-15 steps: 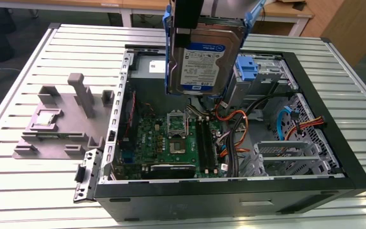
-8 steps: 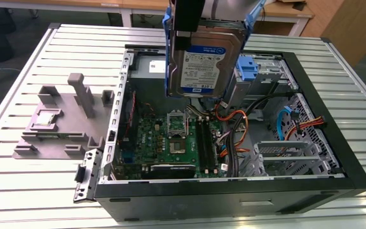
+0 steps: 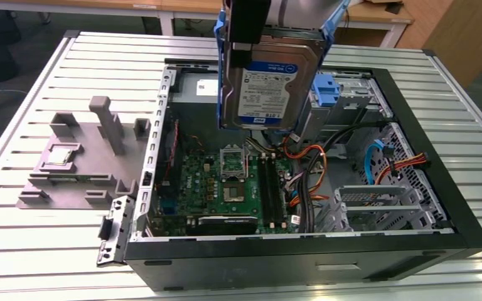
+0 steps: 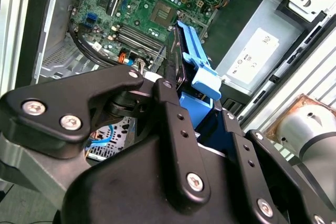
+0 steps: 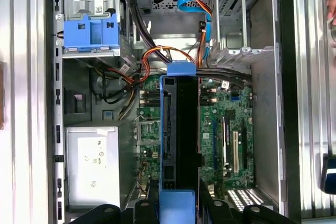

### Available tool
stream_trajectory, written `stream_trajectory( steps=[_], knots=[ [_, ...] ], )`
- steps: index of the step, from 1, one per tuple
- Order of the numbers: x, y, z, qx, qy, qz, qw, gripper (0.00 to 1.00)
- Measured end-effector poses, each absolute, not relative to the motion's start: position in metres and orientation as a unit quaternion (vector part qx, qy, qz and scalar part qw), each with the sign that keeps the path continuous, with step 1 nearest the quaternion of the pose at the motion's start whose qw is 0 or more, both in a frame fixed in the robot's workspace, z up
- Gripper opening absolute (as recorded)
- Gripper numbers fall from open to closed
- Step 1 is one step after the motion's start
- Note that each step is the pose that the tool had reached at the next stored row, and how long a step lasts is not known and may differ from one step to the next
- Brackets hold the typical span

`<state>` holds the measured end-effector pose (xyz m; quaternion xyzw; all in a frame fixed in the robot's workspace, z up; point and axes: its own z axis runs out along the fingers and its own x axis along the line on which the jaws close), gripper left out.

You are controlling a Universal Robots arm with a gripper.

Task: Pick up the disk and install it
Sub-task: 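Insert the disk into the insertion slot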

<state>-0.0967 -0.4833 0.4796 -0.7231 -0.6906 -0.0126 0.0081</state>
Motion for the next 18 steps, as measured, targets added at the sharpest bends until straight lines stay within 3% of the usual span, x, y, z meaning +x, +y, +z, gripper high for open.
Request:
stream_trajectory(
  steps=[18],
  knots=[
    [-0.0967, -0.4891, 0.4796, -0.723, -0.691, -0.013, 0.008, 0.36]
  ],
)
